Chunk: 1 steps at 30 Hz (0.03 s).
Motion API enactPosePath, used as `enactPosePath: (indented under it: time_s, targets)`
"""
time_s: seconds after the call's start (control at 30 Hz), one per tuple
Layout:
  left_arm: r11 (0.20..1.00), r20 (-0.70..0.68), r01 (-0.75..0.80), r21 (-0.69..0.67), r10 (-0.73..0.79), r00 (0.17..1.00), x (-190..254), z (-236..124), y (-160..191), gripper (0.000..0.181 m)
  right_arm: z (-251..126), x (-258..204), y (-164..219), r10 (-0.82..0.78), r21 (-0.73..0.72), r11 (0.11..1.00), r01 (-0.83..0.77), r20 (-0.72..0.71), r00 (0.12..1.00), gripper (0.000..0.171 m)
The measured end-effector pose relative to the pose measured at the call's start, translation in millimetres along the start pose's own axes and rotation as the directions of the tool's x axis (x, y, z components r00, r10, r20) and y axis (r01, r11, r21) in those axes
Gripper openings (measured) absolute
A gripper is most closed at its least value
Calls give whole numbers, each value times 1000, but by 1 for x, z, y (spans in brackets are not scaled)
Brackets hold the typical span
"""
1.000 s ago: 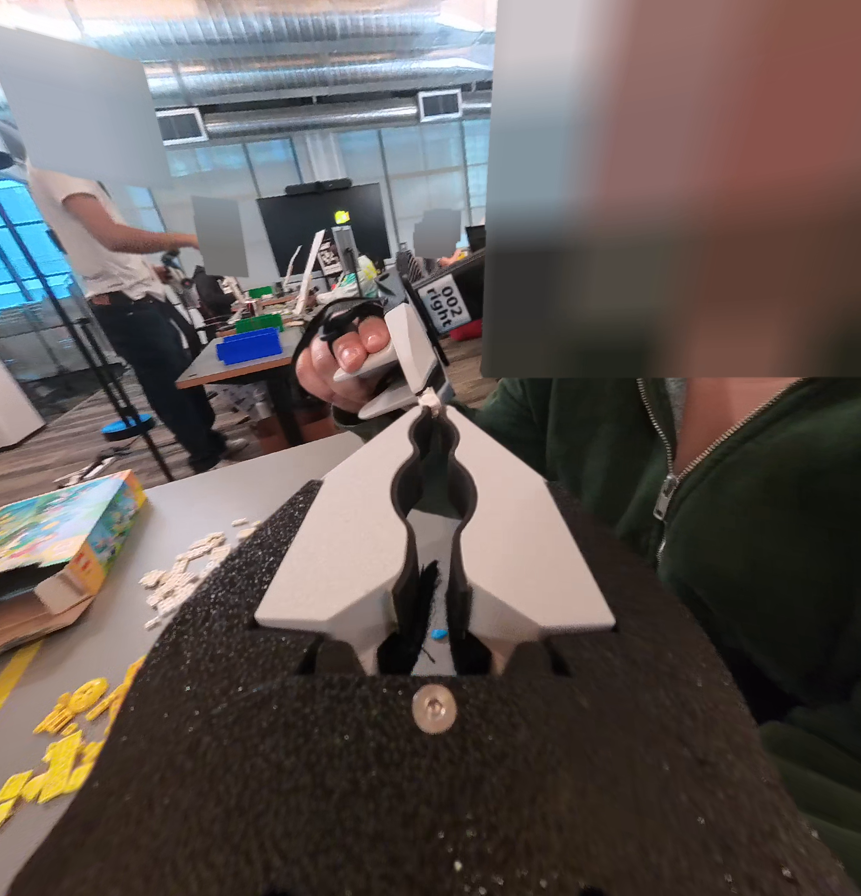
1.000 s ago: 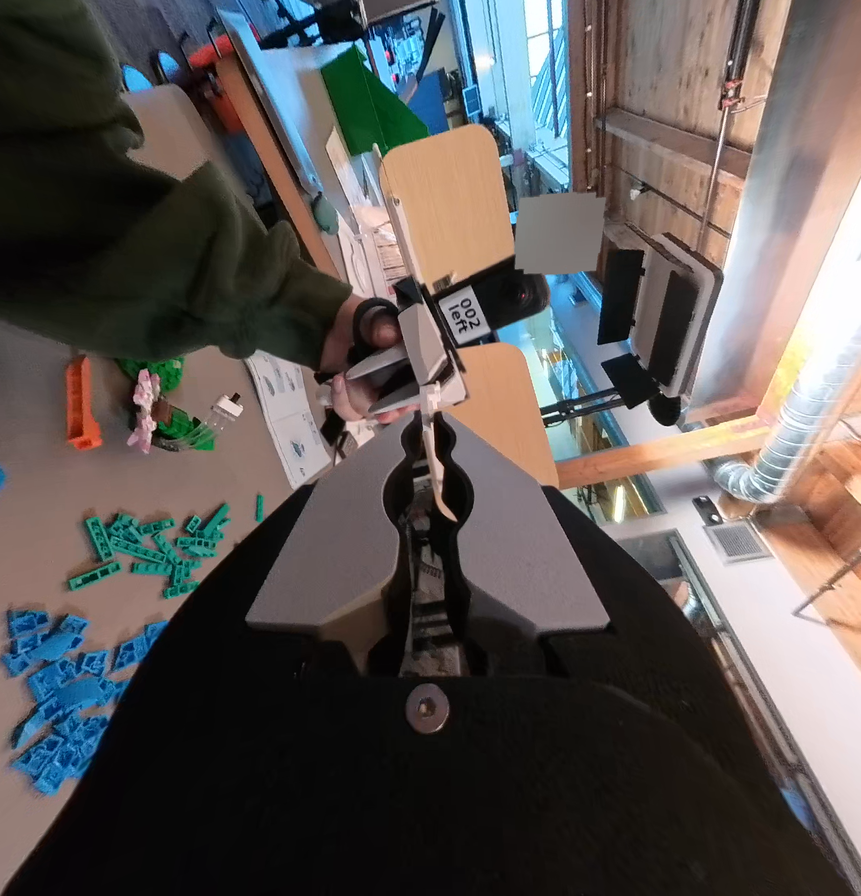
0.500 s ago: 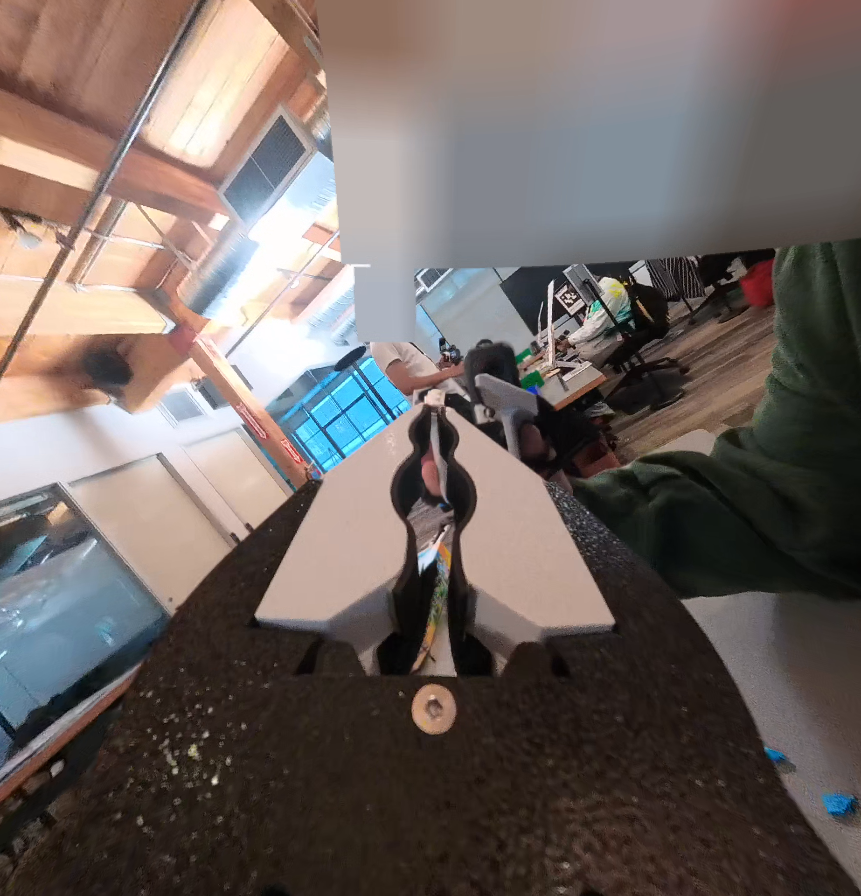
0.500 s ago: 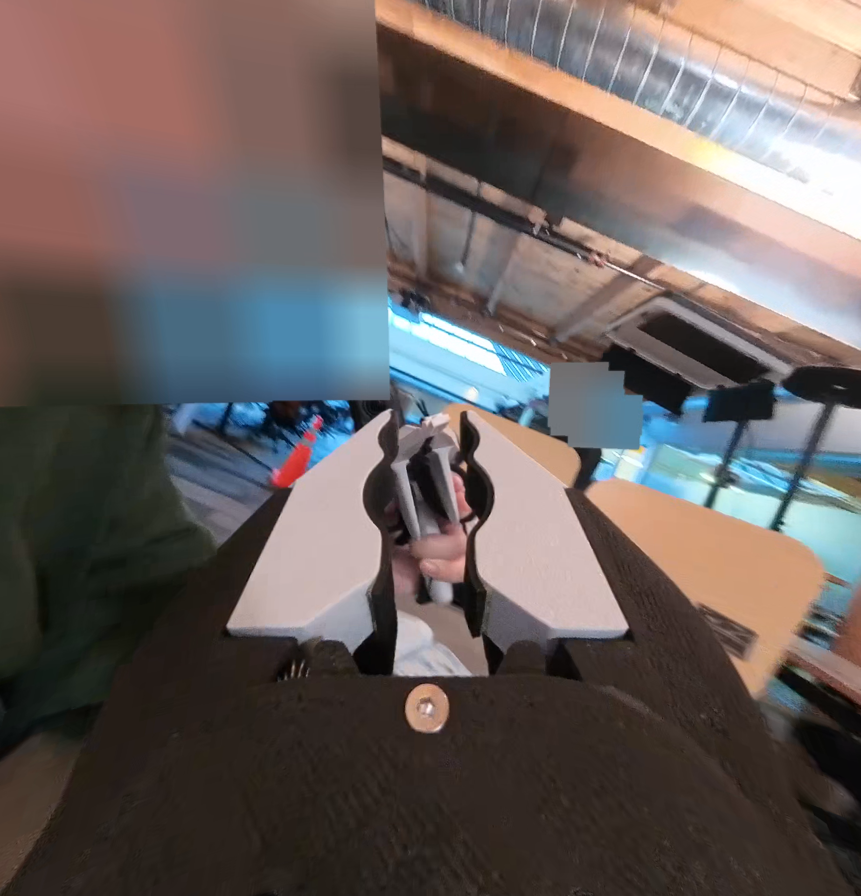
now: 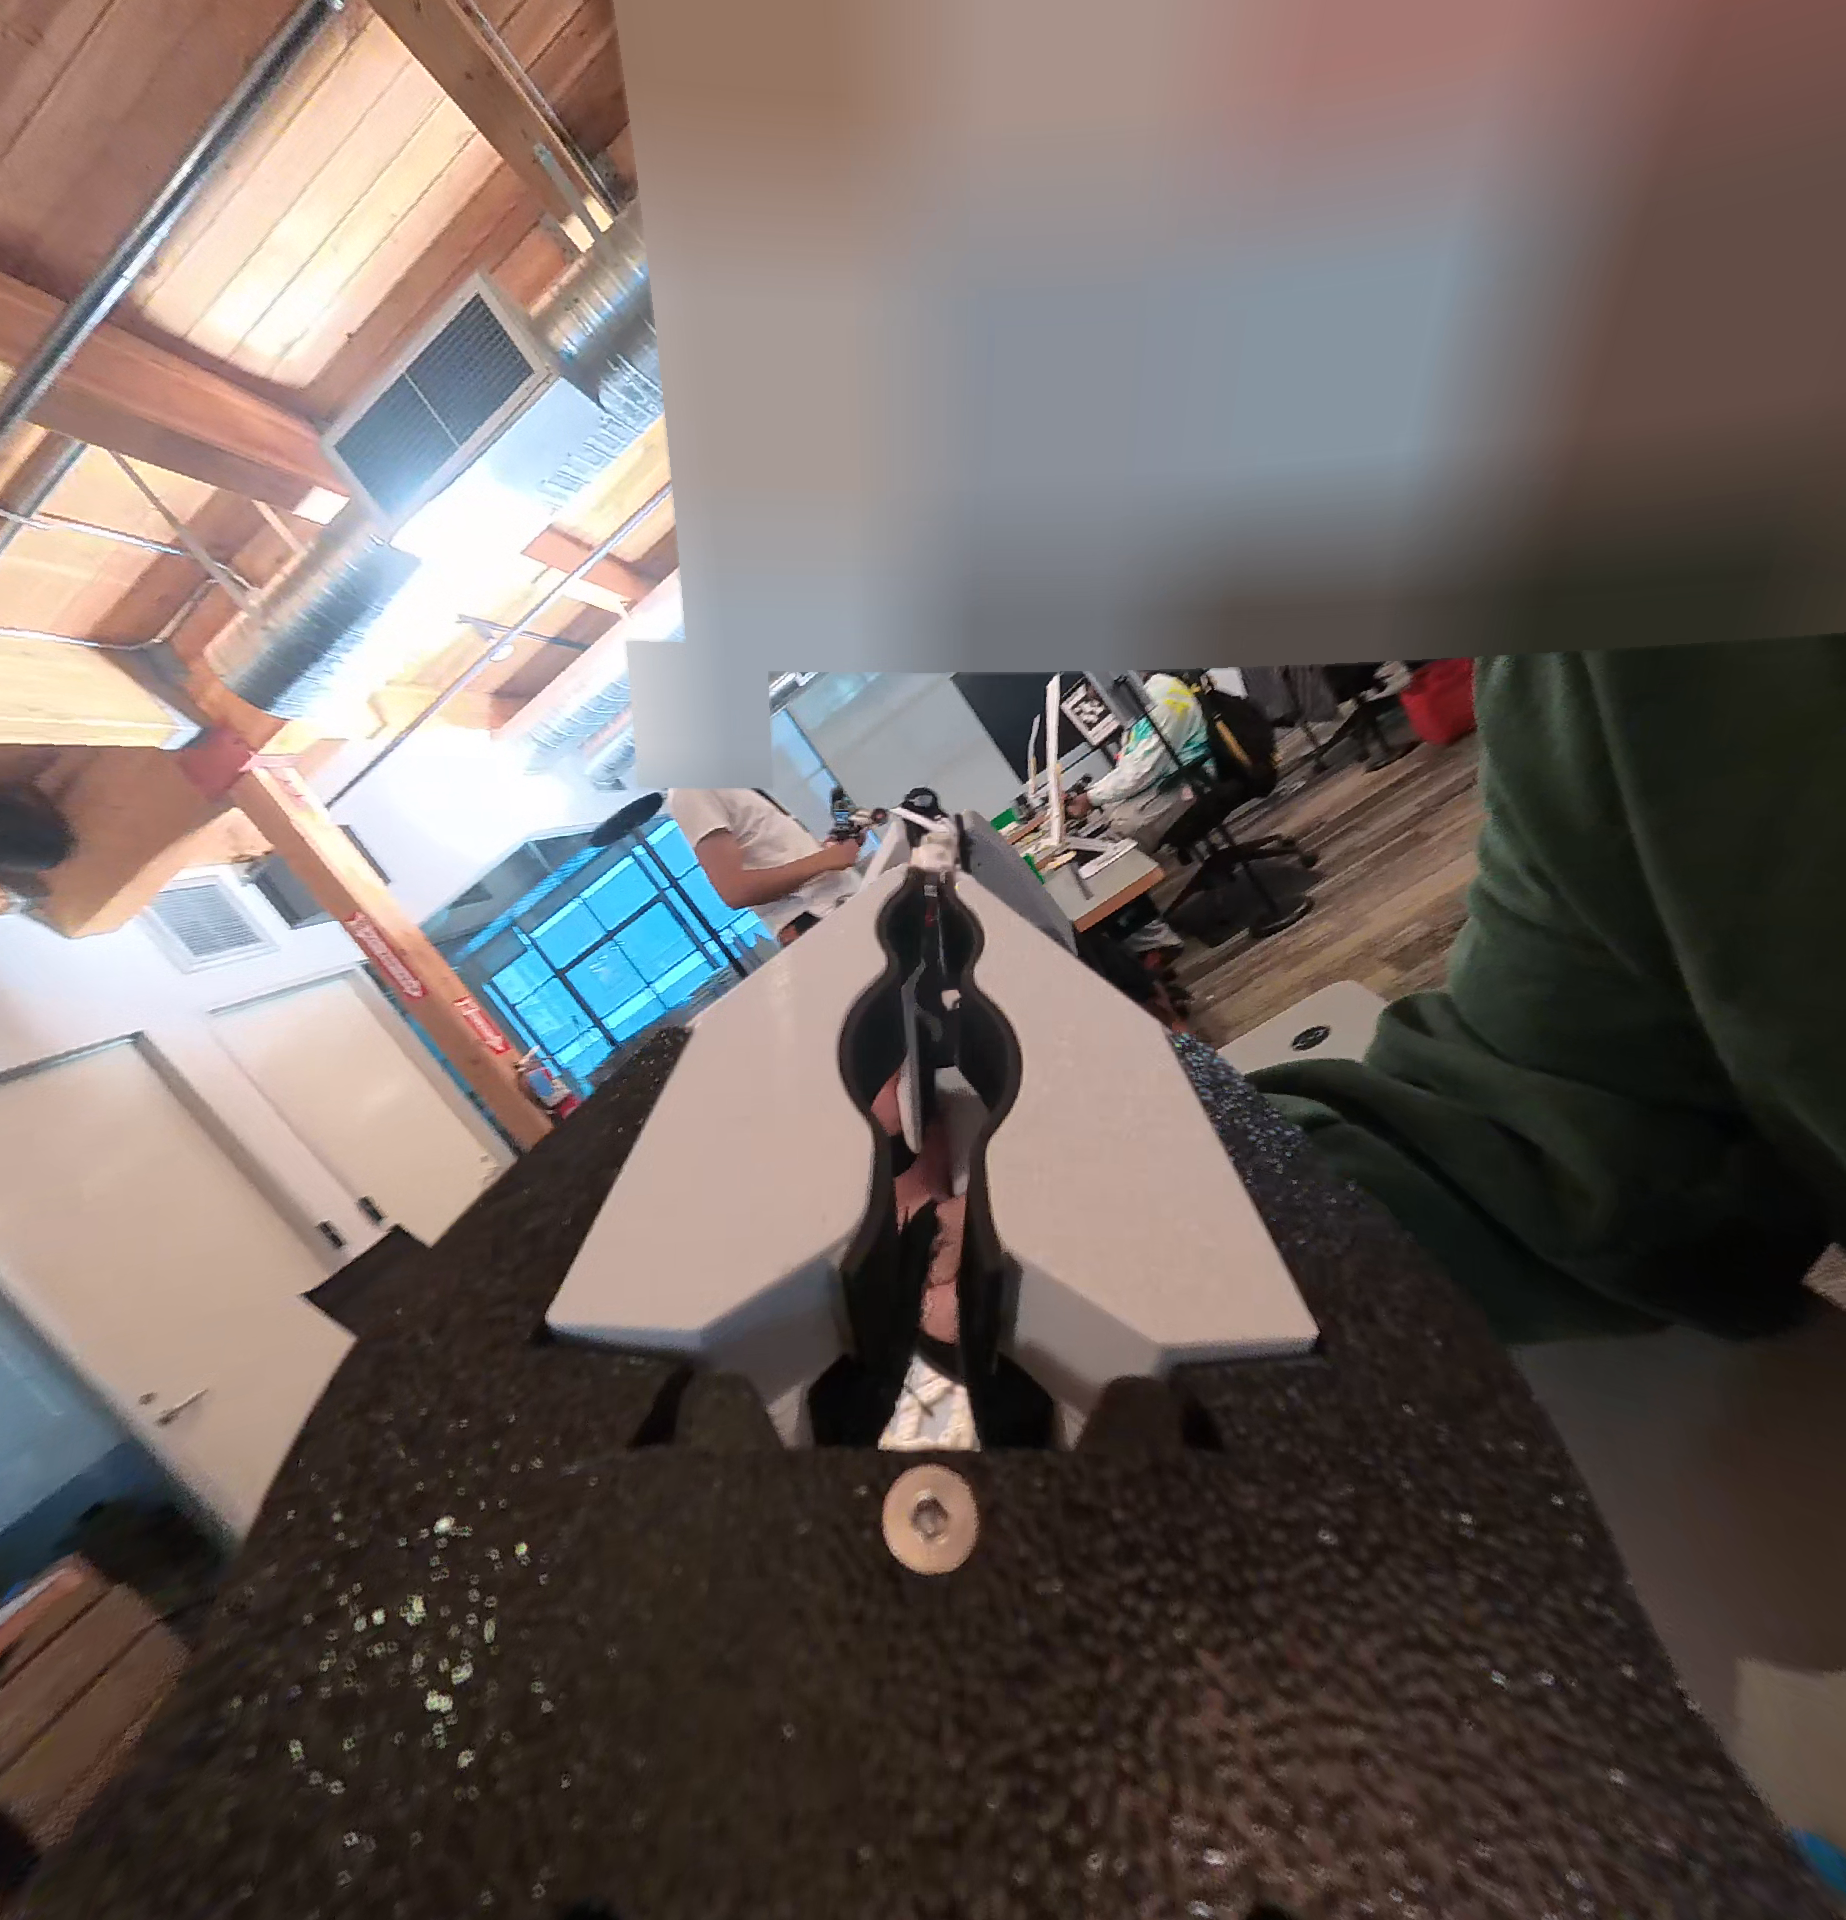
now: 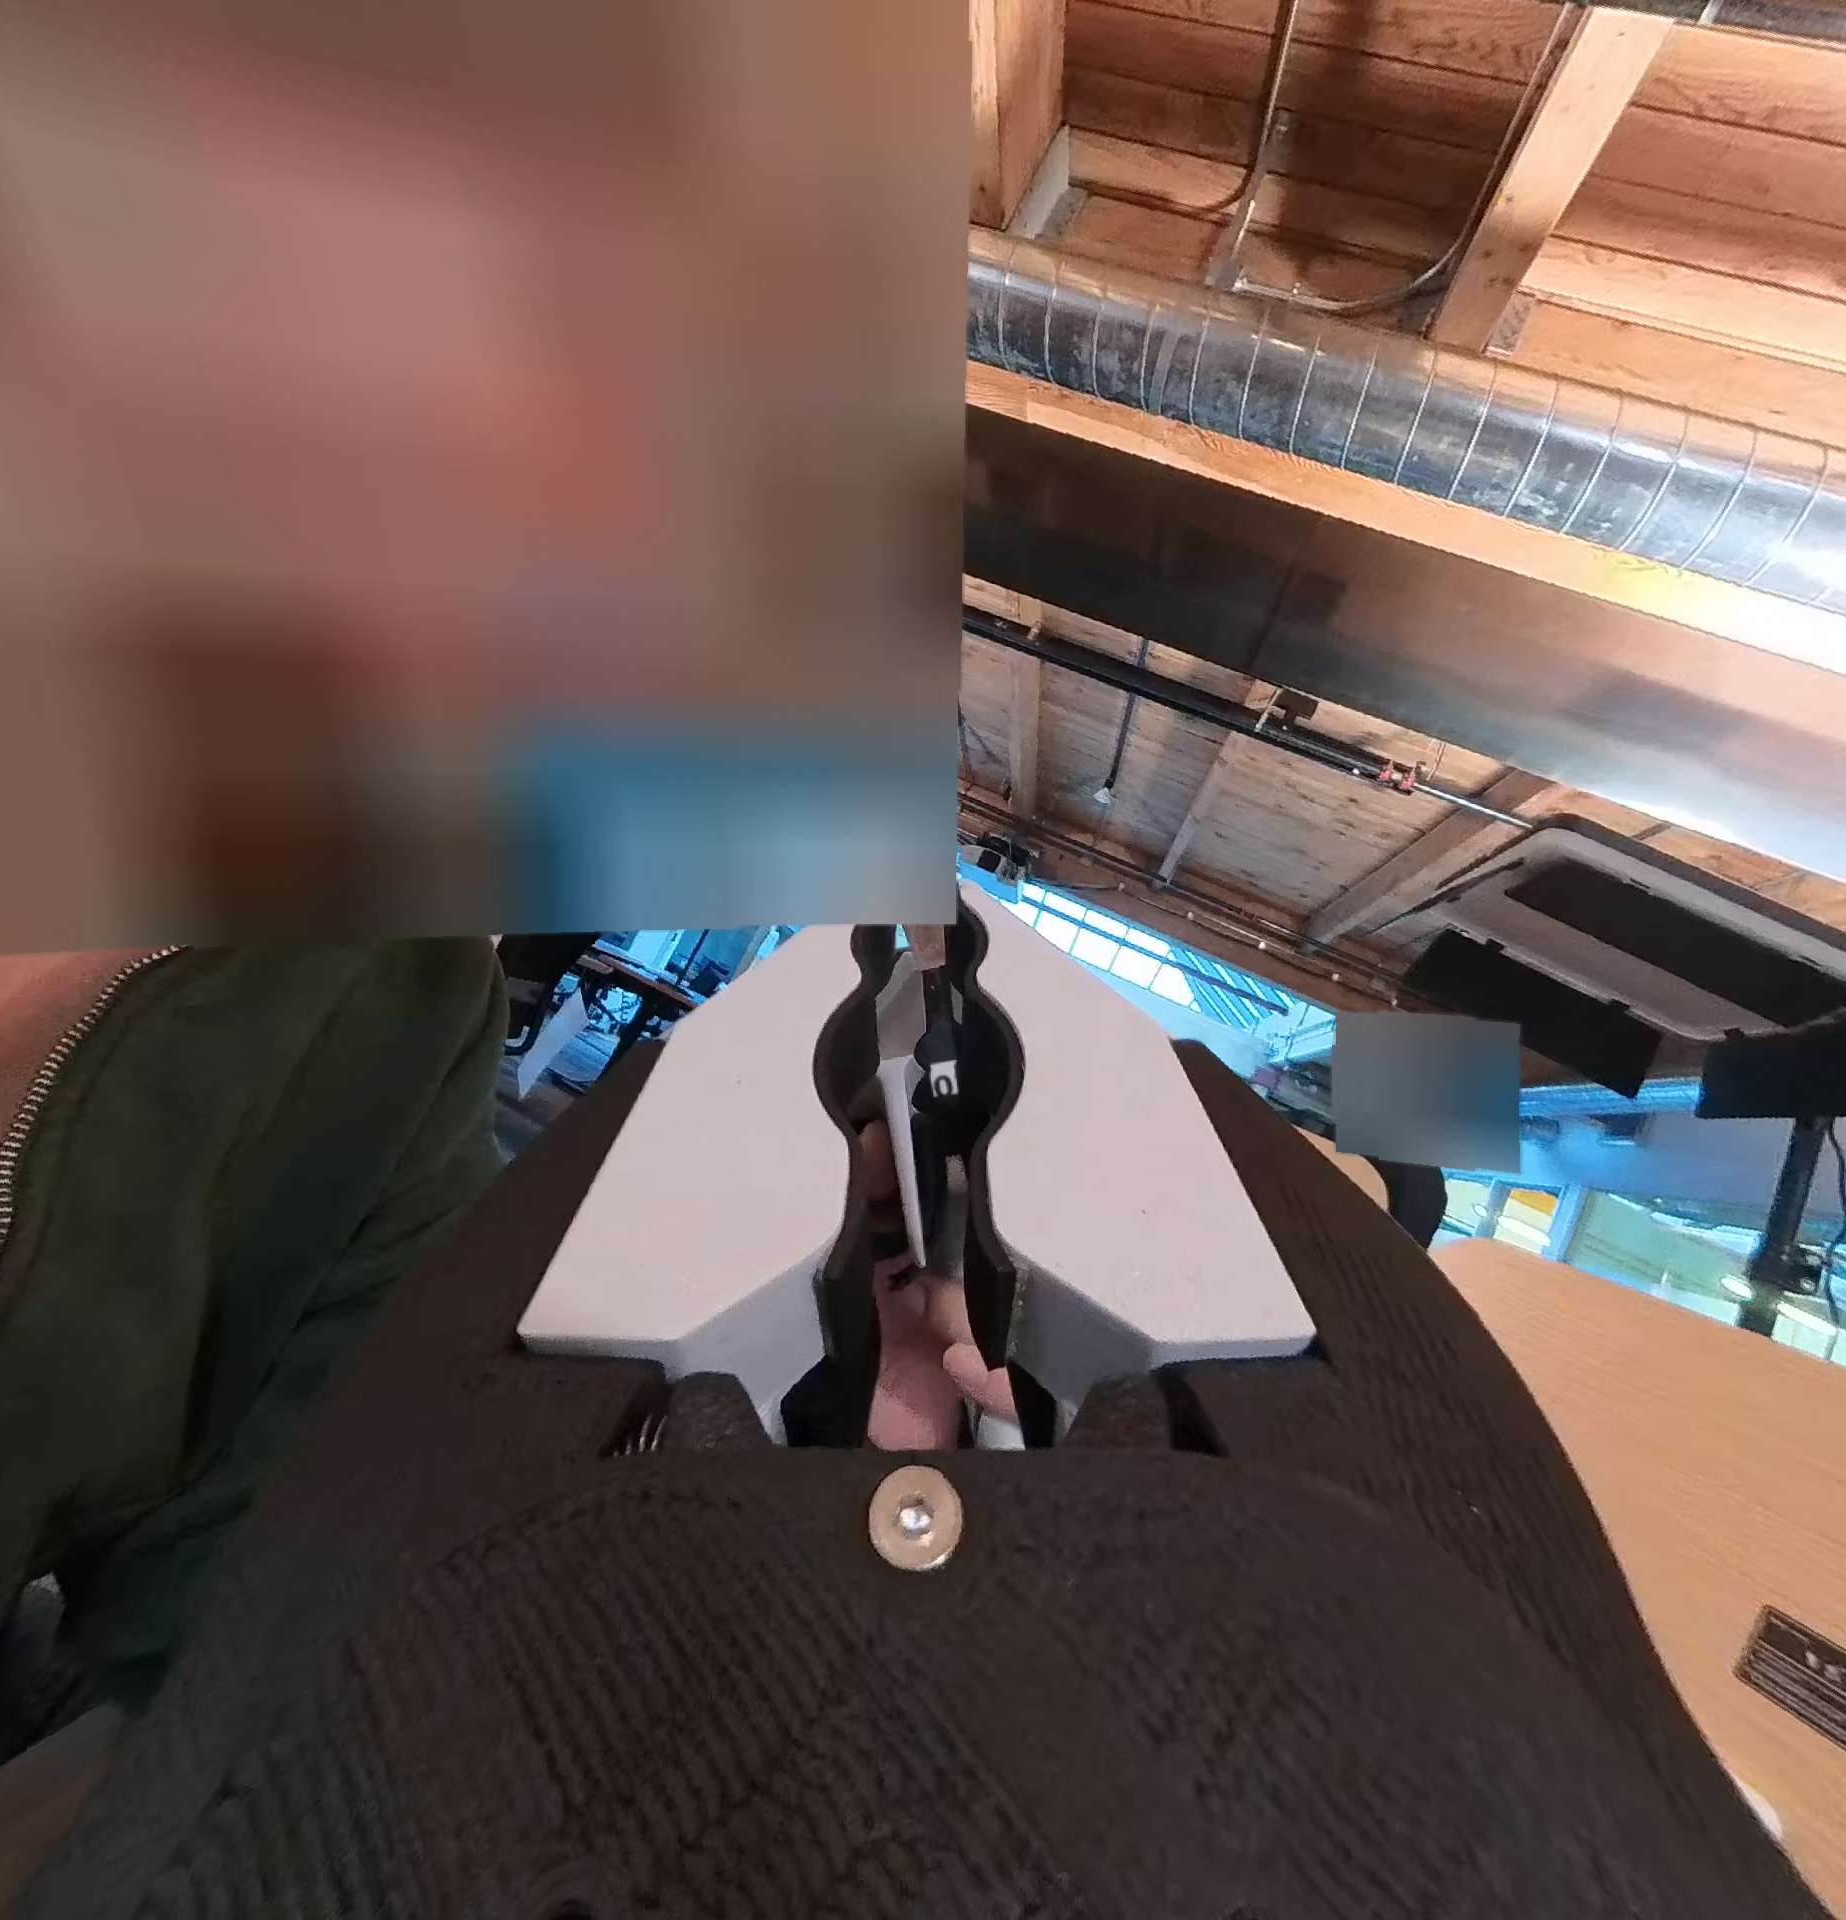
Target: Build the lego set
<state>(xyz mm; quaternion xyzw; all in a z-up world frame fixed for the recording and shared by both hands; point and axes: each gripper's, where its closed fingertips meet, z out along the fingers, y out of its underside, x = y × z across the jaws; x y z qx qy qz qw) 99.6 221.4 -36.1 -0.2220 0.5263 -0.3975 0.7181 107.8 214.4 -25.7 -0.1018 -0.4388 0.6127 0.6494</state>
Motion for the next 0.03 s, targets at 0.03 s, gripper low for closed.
enactPosePath:
  time_s: [0.03]
  targets:
    - [1000,-8,10,2,-10,1000,1,0,0,0,0,0,0,7,2,1000,-7,5,1000,7]
